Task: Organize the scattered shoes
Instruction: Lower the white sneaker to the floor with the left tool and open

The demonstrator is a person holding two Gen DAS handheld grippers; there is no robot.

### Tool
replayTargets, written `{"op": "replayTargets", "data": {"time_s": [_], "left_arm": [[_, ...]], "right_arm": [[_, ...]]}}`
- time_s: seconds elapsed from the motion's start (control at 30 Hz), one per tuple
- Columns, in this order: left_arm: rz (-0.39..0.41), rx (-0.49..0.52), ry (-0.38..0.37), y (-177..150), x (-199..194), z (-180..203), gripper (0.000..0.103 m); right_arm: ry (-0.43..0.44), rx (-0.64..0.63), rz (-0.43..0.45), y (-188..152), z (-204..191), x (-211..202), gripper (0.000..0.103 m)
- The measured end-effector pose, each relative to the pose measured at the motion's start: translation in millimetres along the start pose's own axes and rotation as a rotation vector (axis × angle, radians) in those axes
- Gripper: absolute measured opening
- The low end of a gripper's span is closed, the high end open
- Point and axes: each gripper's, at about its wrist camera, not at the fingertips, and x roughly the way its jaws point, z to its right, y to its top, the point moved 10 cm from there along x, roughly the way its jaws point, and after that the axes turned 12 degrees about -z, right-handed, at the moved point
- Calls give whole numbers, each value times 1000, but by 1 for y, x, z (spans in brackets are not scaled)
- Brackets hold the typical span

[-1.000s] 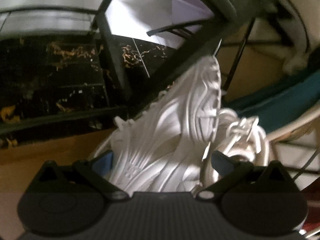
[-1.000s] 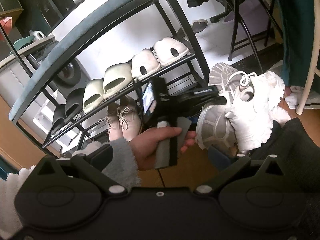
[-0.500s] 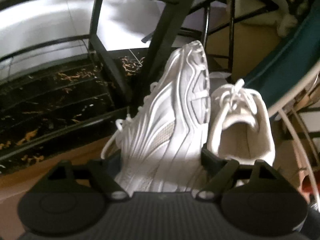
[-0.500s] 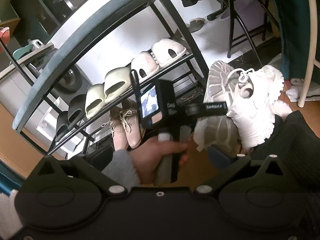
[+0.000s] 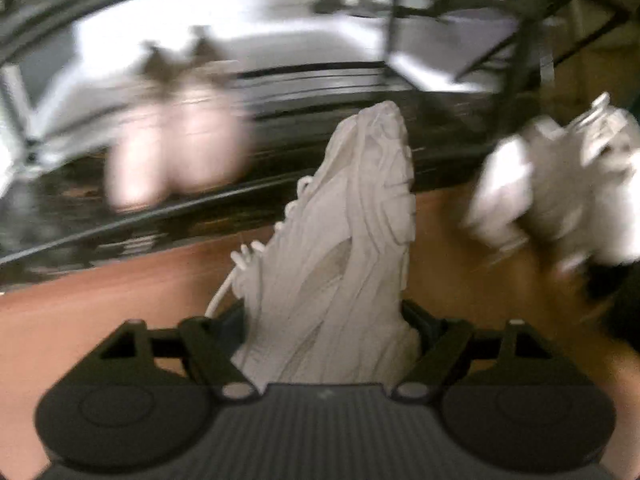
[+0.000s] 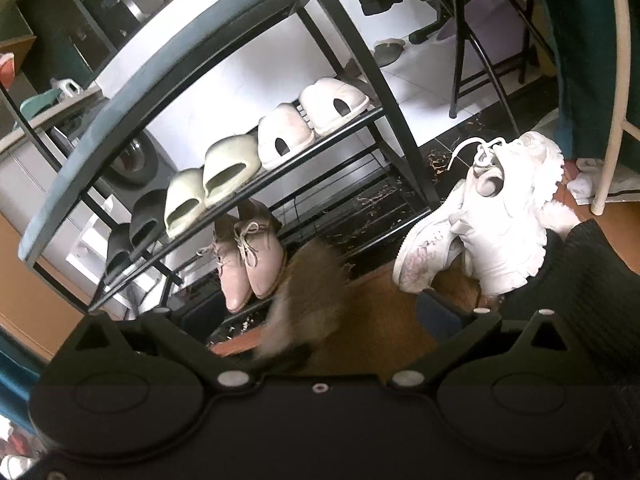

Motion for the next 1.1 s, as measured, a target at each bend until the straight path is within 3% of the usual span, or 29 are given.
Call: {"op": "replayTargets", "data": {"time_s": [0.2, 0.4, 0.63, 0.77, 0.93, 1.1], "left_arm": [[-39, -69, 188, -47, 2, -92, 79], [-88, -221, 239, -73, 13, -128, 80], [-68, -222, 259, -89, 9, -128, 86], [-55, -244, 255, -96, -5, -134, 102], [-106, -273, 160, -117, -34, -137, 102], [-40, -361, 126, -129, -68, -165, 102]], "right_arm": [[-19, 56, -100, -15, 5, 23, 103], [-79, -27, -172, -37, -12, 47, 103], [-120, -200, -210, -62, -39, 63, 103], [-139, -298, -230, -77, -54, 72, 103], [-163, -422, -254, -94, -74, 82, 103], [-123, -575, -299, -102, -119, 103, 103]]}}
